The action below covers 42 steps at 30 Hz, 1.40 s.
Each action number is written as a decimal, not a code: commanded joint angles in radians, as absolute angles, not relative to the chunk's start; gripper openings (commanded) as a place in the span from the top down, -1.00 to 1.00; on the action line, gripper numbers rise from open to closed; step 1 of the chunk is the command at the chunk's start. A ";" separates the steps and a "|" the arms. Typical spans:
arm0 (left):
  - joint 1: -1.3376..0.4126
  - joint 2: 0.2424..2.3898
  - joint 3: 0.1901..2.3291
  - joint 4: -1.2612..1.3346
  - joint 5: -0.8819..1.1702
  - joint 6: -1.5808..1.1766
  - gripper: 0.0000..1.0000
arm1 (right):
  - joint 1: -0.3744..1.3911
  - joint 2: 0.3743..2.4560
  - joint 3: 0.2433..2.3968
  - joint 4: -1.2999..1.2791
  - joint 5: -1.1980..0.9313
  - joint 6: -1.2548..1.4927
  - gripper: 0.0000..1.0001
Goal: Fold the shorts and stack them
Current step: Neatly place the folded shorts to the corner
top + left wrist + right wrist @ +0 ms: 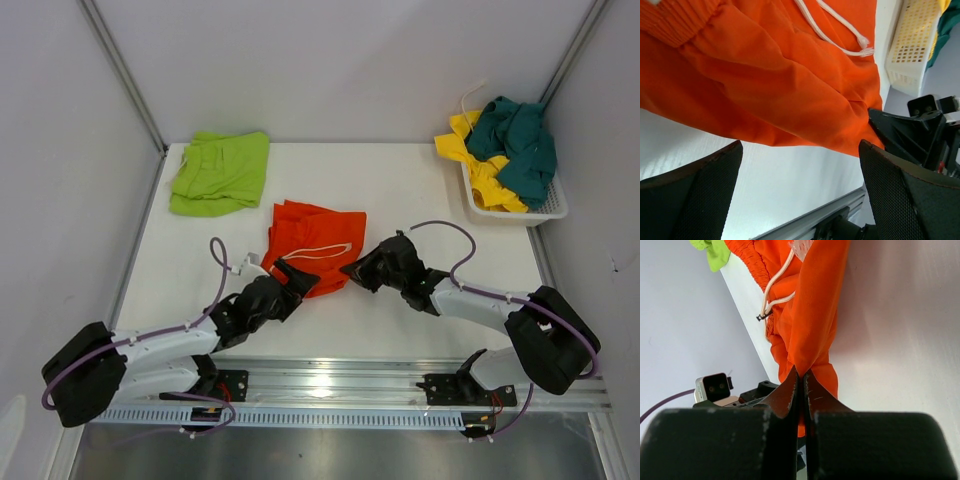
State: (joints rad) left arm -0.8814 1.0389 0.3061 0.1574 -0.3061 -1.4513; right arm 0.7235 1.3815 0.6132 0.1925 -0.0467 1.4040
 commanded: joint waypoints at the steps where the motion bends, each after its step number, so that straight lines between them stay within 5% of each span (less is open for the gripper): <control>1: -0.899 1.055 0.298 0.244 -0.362 -1.514 -0.98 | 0.732 1.353 0.634 0.233 -0.060 1.431 1.00; 18: -0.986 1.189 0.339 0.255 -0.475 -1.709 -0.98 | 0.738 1.348 0.603 0.281 -0.110 1.466 1.00; 29: -0.996 1.270 0.195 0.613 -0.500 -1.842 -0.98 | 0.736 1.339 0.565 0.316 -0.149 1.491 1.00; 42: -1.011 1.273 0.256 0.549 -0.650 -1.839 -0.98 | 0.704 1.284 0.549 0.302 -0.176 1.468 1.00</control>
